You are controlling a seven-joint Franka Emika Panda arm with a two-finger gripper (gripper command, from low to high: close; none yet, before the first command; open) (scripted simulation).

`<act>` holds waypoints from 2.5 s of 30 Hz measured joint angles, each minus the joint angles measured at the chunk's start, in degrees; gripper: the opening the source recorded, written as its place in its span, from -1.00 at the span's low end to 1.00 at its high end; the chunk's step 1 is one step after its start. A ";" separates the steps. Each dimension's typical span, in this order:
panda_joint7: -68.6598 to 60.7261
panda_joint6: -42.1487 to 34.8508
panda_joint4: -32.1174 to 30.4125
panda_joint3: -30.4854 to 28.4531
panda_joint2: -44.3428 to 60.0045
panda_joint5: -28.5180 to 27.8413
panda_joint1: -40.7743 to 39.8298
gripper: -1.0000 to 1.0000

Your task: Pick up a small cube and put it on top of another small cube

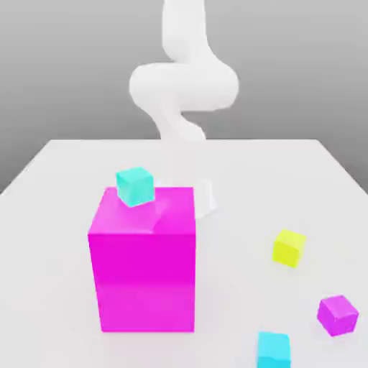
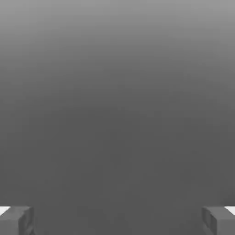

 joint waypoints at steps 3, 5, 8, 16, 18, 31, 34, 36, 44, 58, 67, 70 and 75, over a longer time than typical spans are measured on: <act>3.63 2.03 -0.34 2.87 6.52 -1.66 -1.51 0.00; 6.05 3.34 -0.57 4.62 10.70 -2.84 -2.35 0.00; 9.77 5.28 -0.89 7.04 16.94 -4.78 -3.38 0.00; 19.90 10.38 -1.75 11.54 33.65 -10.26 -4.24 0.00; 22.24 11.68 -1.97 12.05 37.79 -11.37 -3.71 0.00; 32.02 22.95 -2.49 12.07 63.48 -12.94 1.21 0.00; 33.86 26.98 -1.32 9.33 68.85 -15.31 3.49 -1.00; 33.87 27.00 -1.32 9.33 68.85 -15.32 3.48 -1.00; 31.74 22.97 -2.60 11.85 63.42 -12.41 1.60 -1.00; 24.45 -1.81 -6.07 7.22 37.49 -6.84 -7.96 -1.00; 16.93 -16.65 -9.63 0.83 18.77 1.37 -10.43 -1.00; 16.71 -19.51 -12.31 -0.62 12.55 2.47 -11.45 -1.00; 17.92 -22.97 -17.67 -2.05 2.19 3.13 -13.57 -1.00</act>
